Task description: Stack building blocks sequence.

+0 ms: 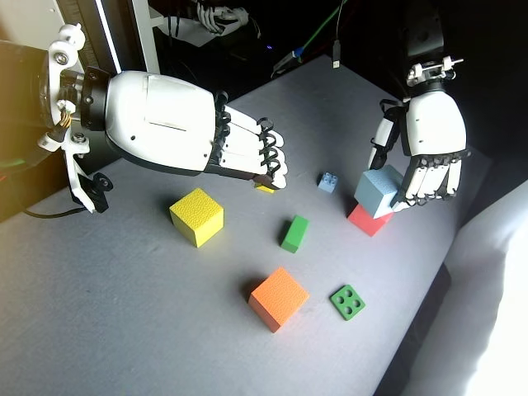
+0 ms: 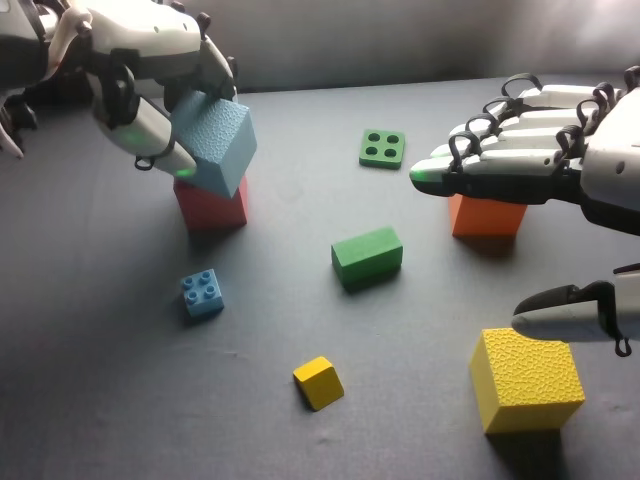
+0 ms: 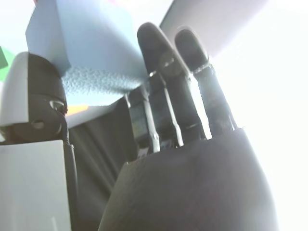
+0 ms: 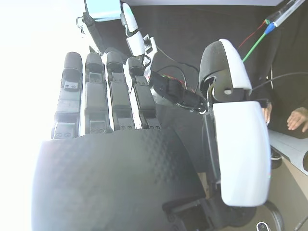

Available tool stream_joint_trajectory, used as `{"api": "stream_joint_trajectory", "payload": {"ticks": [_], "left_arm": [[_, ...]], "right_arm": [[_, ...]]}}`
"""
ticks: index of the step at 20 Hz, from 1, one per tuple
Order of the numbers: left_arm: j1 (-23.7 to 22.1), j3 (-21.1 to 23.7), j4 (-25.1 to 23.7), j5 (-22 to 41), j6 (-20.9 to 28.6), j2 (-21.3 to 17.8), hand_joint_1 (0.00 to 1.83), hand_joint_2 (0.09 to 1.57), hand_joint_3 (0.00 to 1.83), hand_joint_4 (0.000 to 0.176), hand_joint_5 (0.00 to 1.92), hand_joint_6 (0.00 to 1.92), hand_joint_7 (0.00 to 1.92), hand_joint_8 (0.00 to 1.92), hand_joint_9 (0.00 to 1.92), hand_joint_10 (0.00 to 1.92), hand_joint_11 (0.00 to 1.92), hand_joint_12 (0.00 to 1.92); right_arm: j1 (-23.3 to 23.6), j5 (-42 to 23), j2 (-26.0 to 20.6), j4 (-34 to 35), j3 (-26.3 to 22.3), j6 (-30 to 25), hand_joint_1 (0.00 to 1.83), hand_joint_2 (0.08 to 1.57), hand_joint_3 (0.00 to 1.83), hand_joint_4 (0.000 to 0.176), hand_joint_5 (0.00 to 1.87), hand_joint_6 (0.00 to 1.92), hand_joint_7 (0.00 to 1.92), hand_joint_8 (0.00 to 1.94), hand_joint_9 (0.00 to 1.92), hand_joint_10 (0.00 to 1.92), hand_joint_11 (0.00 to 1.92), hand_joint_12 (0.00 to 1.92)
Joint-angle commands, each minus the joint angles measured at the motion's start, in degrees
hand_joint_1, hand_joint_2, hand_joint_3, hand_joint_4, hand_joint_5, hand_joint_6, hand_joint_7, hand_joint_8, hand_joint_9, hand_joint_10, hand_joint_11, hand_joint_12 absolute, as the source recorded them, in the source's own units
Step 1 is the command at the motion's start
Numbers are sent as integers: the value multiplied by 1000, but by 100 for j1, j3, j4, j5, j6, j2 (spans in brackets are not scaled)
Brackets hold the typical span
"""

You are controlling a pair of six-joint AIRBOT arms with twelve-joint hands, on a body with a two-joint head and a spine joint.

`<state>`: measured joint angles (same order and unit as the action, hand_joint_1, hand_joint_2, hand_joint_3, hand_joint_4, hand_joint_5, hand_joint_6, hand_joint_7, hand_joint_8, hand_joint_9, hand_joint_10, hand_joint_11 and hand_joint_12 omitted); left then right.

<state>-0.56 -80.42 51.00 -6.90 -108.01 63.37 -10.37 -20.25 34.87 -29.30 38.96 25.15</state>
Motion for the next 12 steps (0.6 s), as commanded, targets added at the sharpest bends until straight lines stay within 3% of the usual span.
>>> {"api": "stream_joint_trajectory", "payload": {"ticks": [1, 6, 7, 8, 10, 11, 12], "left_arm": [[-90, -62, 18, 330, -24, -68, 1166, 1212, 0, 8, 811, 1195, 801, 1350, 674, 932, 272, 1383], [-110, -95, 17, 315, 3, -63, 1170, 1200, 2, 18, 833, 1180, 810, 1309, 701, 892, 303, 1353], [-105, -103, 18, 290, 19, -60, 1164, 1212, 3, 11, 808, 1199, 792, 1354, 683, 893, 295, 1356], [-93, -135, 18, 209, 63, -47, 1133, 1261, 0, 0, 704, 1306, 726, 1485, 535, 949, 163, 1402], [-94, -189, -23, 31, 85, -26, 1107, 1302, 0, 0, 625, 1396, 676, 1582, 442, 1039, 94, 1452], [-104, -208, -296, -56, 376, -19, 970, 1285, 0, 17, 662, 1438, 528, 1260, 412, 1048, 123, 1400], [-136, -207, -925, -146, 920, -22, 1005, 1241, 0, 0, 735, 1351, 540, 1138, 434, 1051, 195, 1345]], "right_arm": [[88, -620, -58, 142, -11, -52, 559, 1149, 1, 0, 197, 4, 212, 2, 181, 1, 0, 449], [88, -620, -58, 142, -11, -52, 551, 1144, 0, 0, 192, 0, 217, 2, 187, 1, 0, 505], [88, -620, -58, 142, -11, -52, 552, 1145, 0, 0, 186, 0, 210, 2, 176, 2, 0, 473], [87, -620, -58, 142, -11, -52, 552, 1142, 0, 0, 204, 4, 227, 3, 199, 6, 0, 541], [87, -620, -58, 142, -11, -52, 539, 1147, 1, 0, 193, 1, 210, 1, 183, 2, 0, 519], [87, -620, -58, 142, -11, -52, 558, 1141, 0, 0, 213, 5, 229, 5, 206, 8, 0, 552], [87, -620, -58, 142, -11, -52, 576, 1142, 0, 0, 216, 3, 226, 2, 204, 4, 0, 539]]}}
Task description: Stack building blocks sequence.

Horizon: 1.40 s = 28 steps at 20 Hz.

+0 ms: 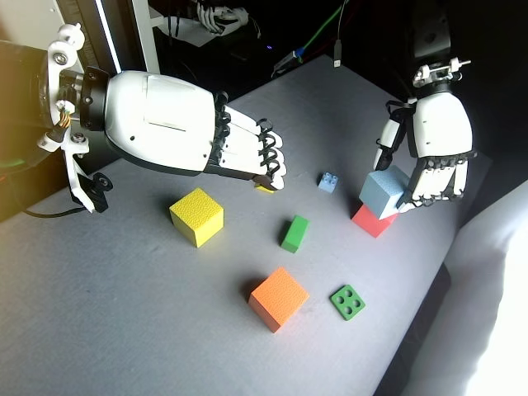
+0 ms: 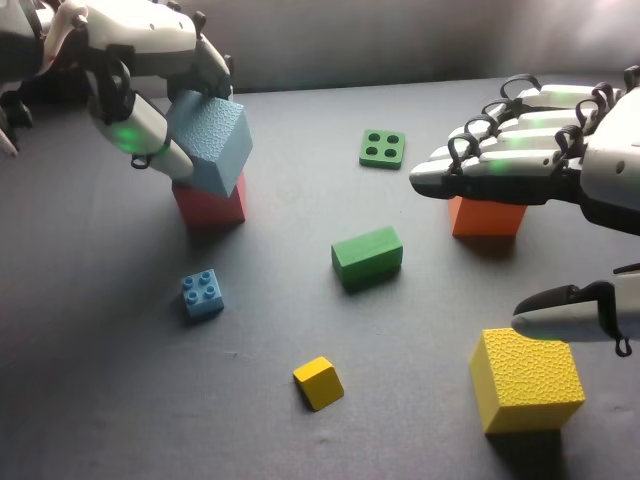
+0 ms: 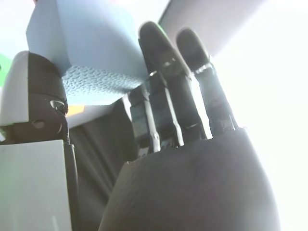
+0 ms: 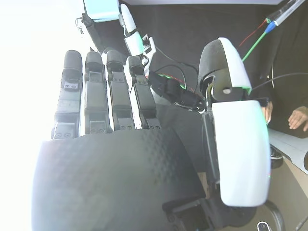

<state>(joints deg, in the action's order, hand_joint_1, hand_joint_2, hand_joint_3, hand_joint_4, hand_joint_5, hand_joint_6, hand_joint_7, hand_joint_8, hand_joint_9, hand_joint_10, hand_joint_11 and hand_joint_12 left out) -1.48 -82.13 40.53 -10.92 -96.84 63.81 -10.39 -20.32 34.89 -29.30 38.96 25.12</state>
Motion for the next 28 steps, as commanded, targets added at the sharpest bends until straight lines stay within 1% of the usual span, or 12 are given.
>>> {"api": "stream_joint_trajectory", "payload": {"ticks": [1, 2, 3, 5, 7, 8, 12, 15, 16, 17, 19, 28], "left_arm": [[-70, -38, -126, 186, 56, -74, 933, 1138, 0, 0, 648, 582, 527, 1055, 421, 1023, 216, 1270], [-90, -27, -154, 231, 56, -93, 906, 1144, 0, 0, 664, 444, 510, 1037, 394, 1031, 186, 1281], [-95, -22, -175, 264, 56, -102, 906, 1144, 0, 0, 664, 444, 510, 1037, 394, 1031, 186, 1281], [-94, -42, -151, 287, 56, -103, 741, 1173, 0, 0, 632, 275, 534, 741, 417, 802, 171, 1194], [-87, -60, -171, 282, 56, -91, 768, 1160, 0, 0, 657, 215, 563, 650, 420, 756, 163, 1189], [-77, -64, -178, 280, 56, -90, 776, 1130, 0, 0, 692, 129, 616, 542, 440, 735, 126, 1245], [-4, -88, -141, 270, 56, -93, 623, 1146, 0, 0, 711, 81, 633, 570, 480, 759, 195, 1211], [17, -116, -146, 273, 56, -108, 630, 1144, 0, 0, 712, 65, 632, 554, 486, 739, 188, 1218], [18, -122, -146, 274, 56, -109, 640, 1114, 0, 0, 736, 45, 671, 432, 519, 655, 210, 1171], [18, -127, -141, 274, 56, -107, 642, 1079, 0, 0, 685, 12, 657, 304, 471, 602, 118, 1170], [16, -126, -137, 271, 56, -107, 644, 1042, 0, 0, 649, 0, 692, 138, 463, 544, 83, 1158], [25, -81, -87, 267, 56, -139, 622, 992, 0, 0, 525, 0, 617, 32, 365, 529, 6, 1140]], "right_arm": [[89, -614, -60, 142, -11, -50, 563, 1147, 1, 0, 204, 1, 220, 0, 205, 2, 0, 542], [89, -614, -60, 142, -11, -50, 531, 1156, 3, 0, 170, 0, 190, 0, 175, 0, 0, 485], [89, -614, -60, 142, -11, -50, 531, 1156, 3, 0, 170, 0, 190, 0, 175, 0, 0, 485], [89, -613, -60, 142, -11, -50, 584, 1145, 0, 0, 186, 4, 197, 2, 162, 1, 0, 443], [89, -613, -60, 142, -11, -50, 585, 1145, 0, 0, 183, 2, 193, 0, 157, 0, 0, 437], [89, -613, -60, 142, -11, -50, 581, 1144, 0, 0, 210, 4, 232, 5, 207, 10, 0, 541], [89, -613, -60, 141, -10, -49, 582, 1141, 0, 0, 209, 0, 223, 3, 208, 3, 0, 529], [89, -613, -61, 141, -10, -47, 579, 1140, 0, 0, 208, 0, 231, 4, 213, 4, 0, 549], [89, -613, -61, 141, -10, -47, 619, 1135, 0, 0, 210, 0, 230, 2, 197, 3, 0, 498], [89, -613, -61, 141, -10, -47, 634, 1138, 0, 0, 194, 0, 222, 0, 192, 1, 0, 487], [89, -613, -60, 141, -10, -46, 622, 1136, 0, 0, 192, 3, 213, 1, 199, 4, 0, 550], [89, -613, -60, 141, -10, -46, 668, 1129, 0, 0, 190, 3, 197, 4, 172, 6, 0, 512]]}}
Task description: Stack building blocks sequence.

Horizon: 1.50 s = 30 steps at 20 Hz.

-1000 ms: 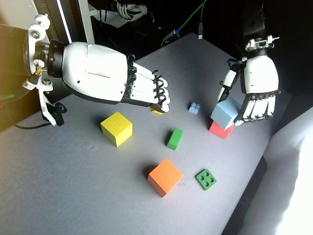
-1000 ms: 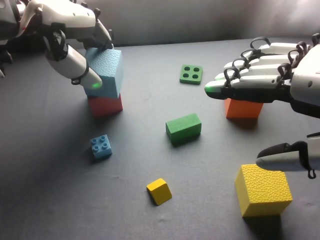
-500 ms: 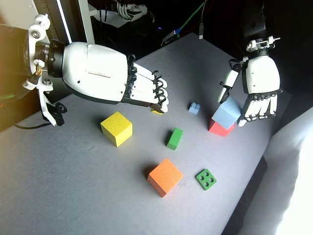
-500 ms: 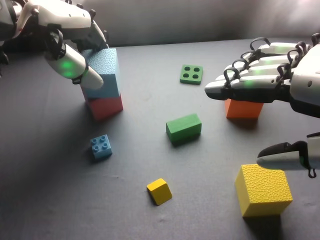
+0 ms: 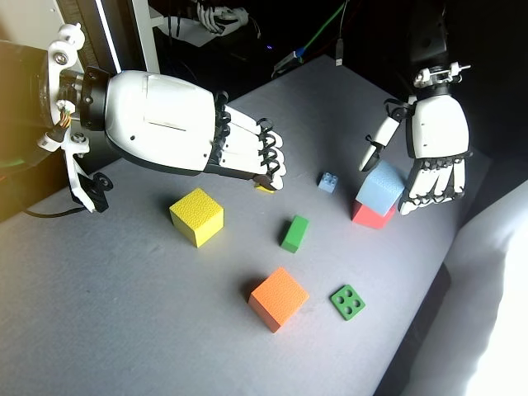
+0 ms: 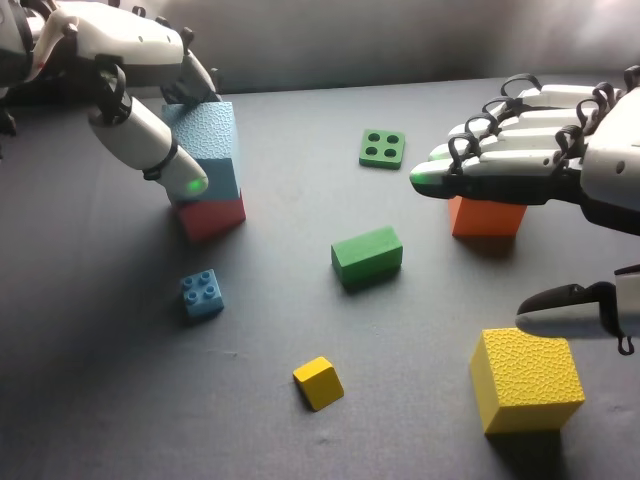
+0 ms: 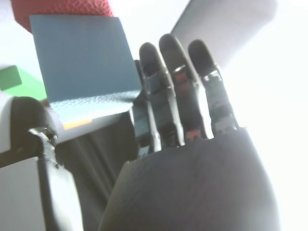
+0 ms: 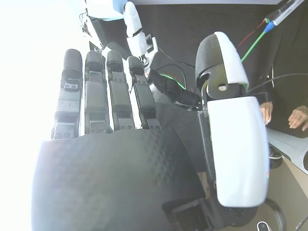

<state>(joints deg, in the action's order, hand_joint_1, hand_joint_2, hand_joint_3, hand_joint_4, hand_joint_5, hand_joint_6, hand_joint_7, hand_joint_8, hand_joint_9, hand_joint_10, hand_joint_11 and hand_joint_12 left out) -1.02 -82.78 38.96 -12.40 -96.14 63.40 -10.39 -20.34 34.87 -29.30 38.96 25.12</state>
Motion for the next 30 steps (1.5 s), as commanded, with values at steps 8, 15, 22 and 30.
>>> {"api": "stream_joint_trajectory", "payload": {"ticks": [8, 15, 22, 30], "left_arm": [[-19, -26, 63, 453, -14, -92, 586, 928, 0, 0, 421, 0, 526, 0, 391, 299, 0, 1010], [-19, -16, 53, 521, -15, -92, 578, 864, 0, 0, 322, 0, 430, 0, 397, 89, 0, 825], [-18, 0, 44, 596, -15, -98, 514, 793, 0, 0, 238, 0, 330, 1, 324, 0, 0, 651], [46, 295, 81, 1313, -61, -276, 517, 765, 0, 0, 229, 3, 314, 2, 308, 2, 0, 634]], "right_arm": [[90, -611, -58, 141, -10, -43, 717, 1113, 0, 0, 188, 1, 202, 1, 183, 1, 0, 501], [90, -612, -58, 141, -9, -42, 837, 1092, 0, 0, 152, 2, 163, 4, 128, 4, 0, 346], [90, -487, -55, 731, -62, 685, 935, 1044, 0, 0, 168, 0, 161, 0, 140, 0, 0, 438], [-19, -527, -42, 1672, -176, 1336, 951, 1036, 0, 0, 189, 5, 181, 3, 164, 5, 0, 533]]}}
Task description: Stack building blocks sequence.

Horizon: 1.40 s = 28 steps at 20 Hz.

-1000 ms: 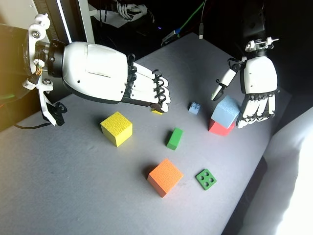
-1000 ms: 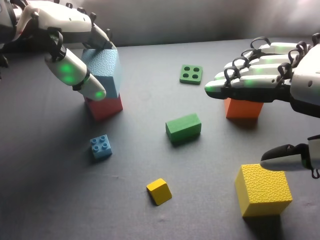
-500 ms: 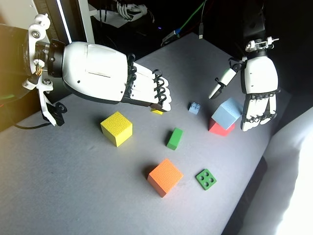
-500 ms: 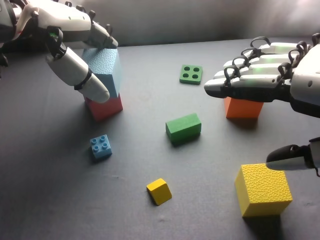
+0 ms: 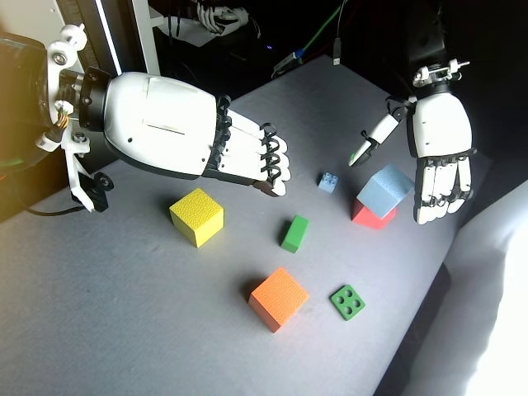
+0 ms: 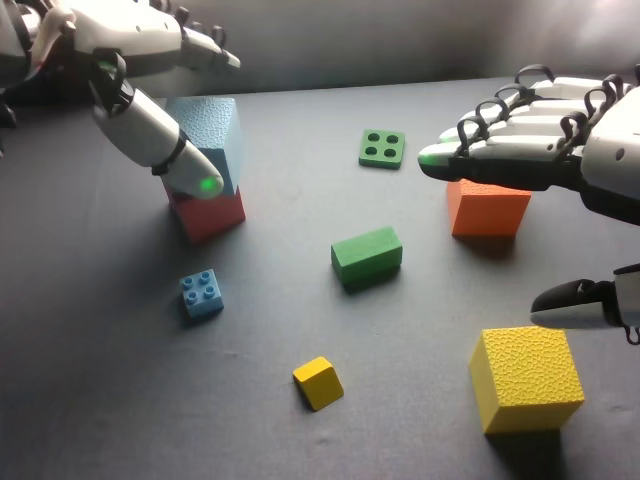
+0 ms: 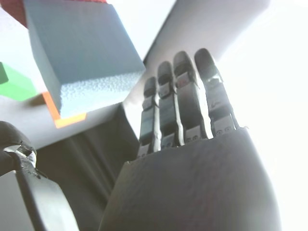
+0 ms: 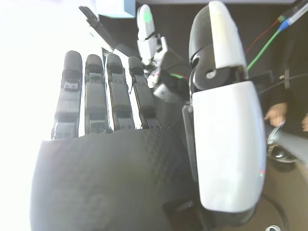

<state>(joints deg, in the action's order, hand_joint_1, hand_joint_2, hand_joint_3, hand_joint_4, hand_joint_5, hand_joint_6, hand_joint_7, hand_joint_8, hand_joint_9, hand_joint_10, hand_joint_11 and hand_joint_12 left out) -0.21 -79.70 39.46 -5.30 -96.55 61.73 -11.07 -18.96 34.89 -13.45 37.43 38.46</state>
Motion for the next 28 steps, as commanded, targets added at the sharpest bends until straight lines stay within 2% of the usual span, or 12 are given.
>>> {"api": "stream_joint_trajectory", "payload": {"ticks": [1, 2, 3, 4, 6, 7, 9, 14, 19, 24, 27, 28], "left_arm": [[3, 50, 88, 750, -19, -147, 479, 777, 0, 0, 209, 0, 297, 0, 293, 0, 0, 610], [20, 102, 123, 834, -19, -179, 479, 777, 0, 0, 209, 0, 297, 0, 293, 0, 0, 610], [45, 152, 149, 907, -19, -211, 491, 804, 8, 0, 151, 1, 233, 4, 229, 3, 0, 456], [93, 189, 177, 991, -19, -226, 489, 807, 4, 0, 157, 6, 240, 8, 236, 9, 0, 446], [187, 321, 197, 1261, -23, -273, 456, 788, 0, 0, 189, 10, 252, 6, 249, 10, 0, 493], [224, 374, 197, 1341, -30, -302, 493, 788, 0, 0, 189, 9, 254, 6, 254, 11, 0, 494], [297, 497, 194, 1463, -71, -398, 505, 793, 0, 0, 161, 1, 243, 2, 249, 7, 0, 521], [464, 711, 468, 1514, -93, -638, 578, 831, 8, 0, 159, 3, 247, 5, 273, 9, 0, 651], [530, 949, 498, 1739, -172, -862, 586, 870, 7, 0, 163, 4, 253, 7, 274, 10, 0, 587], [851, 1244, 497, 2039, -163, -1166, 597, 888, 6, 0, 176, 1, 272, 1, 293, 8, 0, 645], [1054, 1387, 501, 2177, -158, -1393, 551, 887, 4, 0, 216, 7, 301, 4, 302, 5, 0, 686], [1133, 1442, 500, 2211, -157, -1499, 546, 888, 3, 0, 218, 6, 287, 0, 287, 0, 0, 684]], "right_arm": [[33, -673, -45, 131, -33, 5, 949, 1037, 0, 0, 172, 0, 164, 0, 156, 1, 0, 519], [-3, -715, -47, 184, -37, 5, 949, 1037, 0, 0, 172, 0, 164, 0, 156, 1, 0, 519], [-62, -803, -52, 219, -42, 5, 931, 1040, 2, 0, 171, 3, 158, 3, 151, 4, 0, 536], [-207, -914, -60, 415, -35, 4, 948, 1035, 0, 0, 172, 4, 161, 5, 152, 5, 0, 511], [-640, -1150, -57, 713, 75, -193, 921, 1038, 1, 0, 161, 0, 153, 0, 144, 1, 0, 511], [-709, -1263, -57, 796, 103, -192, 928, 1019, 0, 0, 185, 6, 171, 4, 160, 5, 0, 540], [-708, -1274, -51, 893, 151, -184, 899, 999, 0, 0, 158, 0, 139, 0, 128, 0, 0, 440], [-934, -1319, 35, 893, 153, -426, 957, 873, 0, 0, 179, 2, 181, 7, 165, 10, 0, 499], [-1137, -1620, 131, 1059, 152, -720, 1032, 863, 0, 0, 298, 17, 340, 15, 285, 21, 0, 783], [-1225, -1274, 275, 1527, 153, -702, 1208, 896, 6, 0, 332, 9, 374, 5, 353, 22, 0, 1007], [-1270, -1163, 428, 2033, 154, -334, 1256, 916, 7, 0, 345, 7, 392, 6, 381, 21, 0, 1012], [-1270, -1164, 512, 2326, 154, -4, 1269, 921, 6, 0, 359, 9, 417, 10, 400, 22, 0, 1032]]}}
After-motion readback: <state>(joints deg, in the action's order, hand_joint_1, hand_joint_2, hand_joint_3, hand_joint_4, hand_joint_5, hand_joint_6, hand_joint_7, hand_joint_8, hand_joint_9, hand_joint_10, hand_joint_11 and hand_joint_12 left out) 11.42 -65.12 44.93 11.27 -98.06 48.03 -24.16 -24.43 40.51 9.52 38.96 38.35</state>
